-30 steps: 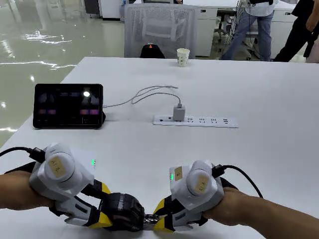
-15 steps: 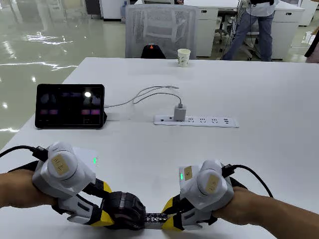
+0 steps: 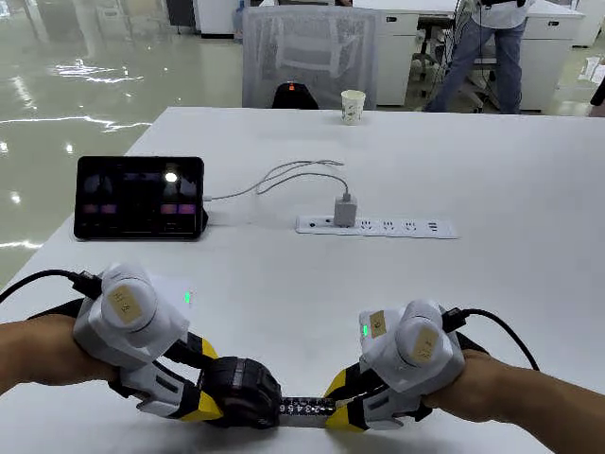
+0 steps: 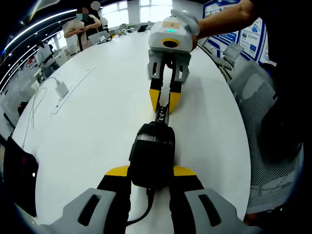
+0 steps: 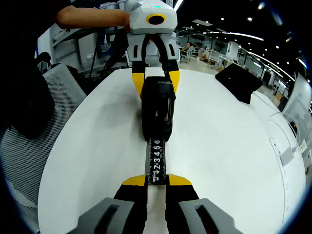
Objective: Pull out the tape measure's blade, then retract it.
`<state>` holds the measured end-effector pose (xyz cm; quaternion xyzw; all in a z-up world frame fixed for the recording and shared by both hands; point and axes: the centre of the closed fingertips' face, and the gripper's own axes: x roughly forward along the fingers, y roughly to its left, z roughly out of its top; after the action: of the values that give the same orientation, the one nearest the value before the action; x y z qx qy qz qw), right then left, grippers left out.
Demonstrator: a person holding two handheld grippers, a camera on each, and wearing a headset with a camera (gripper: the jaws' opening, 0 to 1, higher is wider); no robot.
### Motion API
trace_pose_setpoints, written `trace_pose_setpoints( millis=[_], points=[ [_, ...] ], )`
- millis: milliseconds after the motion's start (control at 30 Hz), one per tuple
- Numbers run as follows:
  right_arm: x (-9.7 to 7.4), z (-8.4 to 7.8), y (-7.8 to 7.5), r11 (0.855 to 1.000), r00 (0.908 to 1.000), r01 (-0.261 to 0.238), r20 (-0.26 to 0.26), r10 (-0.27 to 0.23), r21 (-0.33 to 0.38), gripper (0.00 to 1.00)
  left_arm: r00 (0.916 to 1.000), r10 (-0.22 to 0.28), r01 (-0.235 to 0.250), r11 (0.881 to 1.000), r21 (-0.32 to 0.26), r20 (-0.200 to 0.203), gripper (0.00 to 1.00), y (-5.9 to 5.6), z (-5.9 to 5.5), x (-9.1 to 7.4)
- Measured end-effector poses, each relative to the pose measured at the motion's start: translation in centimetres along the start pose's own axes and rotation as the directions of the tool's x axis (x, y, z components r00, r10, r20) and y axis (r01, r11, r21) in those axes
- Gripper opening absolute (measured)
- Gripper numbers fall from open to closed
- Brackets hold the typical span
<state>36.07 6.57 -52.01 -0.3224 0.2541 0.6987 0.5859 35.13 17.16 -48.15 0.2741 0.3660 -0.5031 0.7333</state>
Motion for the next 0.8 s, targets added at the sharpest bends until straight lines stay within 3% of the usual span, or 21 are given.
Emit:
trace_pose_setpoints(
  millis=[800],
  points=[
    [-2.1, -2.5, -0.1, 1.0, 0.9995, 0.016, -0.029, -0.016, -0.007, 0.09, 1.0, 0.001, -0.001, 1.0, -0.011, -0.001, 0.24, 0.0, 0.0, 0.1]
  ],
)
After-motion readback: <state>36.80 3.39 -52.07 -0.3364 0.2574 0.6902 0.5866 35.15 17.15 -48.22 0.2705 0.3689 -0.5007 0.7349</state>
